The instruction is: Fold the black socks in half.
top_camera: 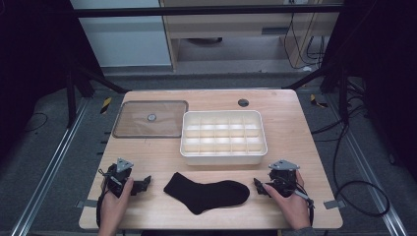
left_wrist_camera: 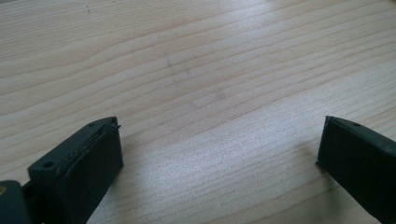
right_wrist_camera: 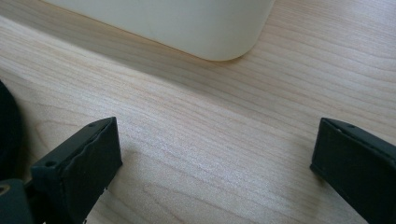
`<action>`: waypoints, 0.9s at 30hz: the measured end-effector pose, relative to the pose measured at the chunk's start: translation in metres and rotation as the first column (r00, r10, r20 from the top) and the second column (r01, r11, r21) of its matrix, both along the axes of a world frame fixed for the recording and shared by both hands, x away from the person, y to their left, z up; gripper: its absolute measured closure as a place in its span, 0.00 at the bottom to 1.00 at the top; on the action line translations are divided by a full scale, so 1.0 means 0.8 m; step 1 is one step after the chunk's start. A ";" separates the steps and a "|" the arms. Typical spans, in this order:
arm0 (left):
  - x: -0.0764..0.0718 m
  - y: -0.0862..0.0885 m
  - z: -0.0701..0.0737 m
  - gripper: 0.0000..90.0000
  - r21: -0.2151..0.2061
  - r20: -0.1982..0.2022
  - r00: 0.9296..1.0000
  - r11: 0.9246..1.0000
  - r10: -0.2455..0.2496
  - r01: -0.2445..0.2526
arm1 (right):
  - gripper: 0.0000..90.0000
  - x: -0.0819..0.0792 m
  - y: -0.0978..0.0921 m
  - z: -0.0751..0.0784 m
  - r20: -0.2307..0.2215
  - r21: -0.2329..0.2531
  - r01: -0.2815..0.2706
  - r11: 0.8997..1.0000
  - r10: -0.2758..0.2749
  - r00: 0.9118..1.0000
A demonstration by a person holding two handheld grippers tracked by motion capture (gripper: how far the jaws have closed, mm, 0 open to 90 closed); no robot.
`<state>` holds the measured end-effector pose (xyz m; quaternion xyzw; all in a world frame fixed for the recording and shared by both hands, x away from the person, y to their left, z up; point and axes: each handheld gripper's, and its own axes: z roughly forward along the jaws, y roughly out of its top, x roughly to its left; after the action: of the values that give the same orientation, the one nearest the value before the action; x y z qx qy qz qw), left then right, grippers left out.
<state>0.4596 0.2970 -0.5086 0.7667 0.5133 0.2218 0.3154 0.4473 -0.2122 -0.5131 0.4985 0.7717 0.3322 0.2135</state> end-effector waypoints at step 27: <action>-0.026 -0.031 0.032 0.10 -0.108 -0.082 0.983 0.982 -0.166 0.156 | 0.42 -0.036 0.007 0.030 -0.005 0.014 0.007 1.000 -0.007 1.000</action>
<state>0.4389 0.2719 -0.4828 0.7980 0.4740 0.1341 0.3473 0.4185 -0.2068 -0.4890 0.5034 0.7682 0.3357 0.2093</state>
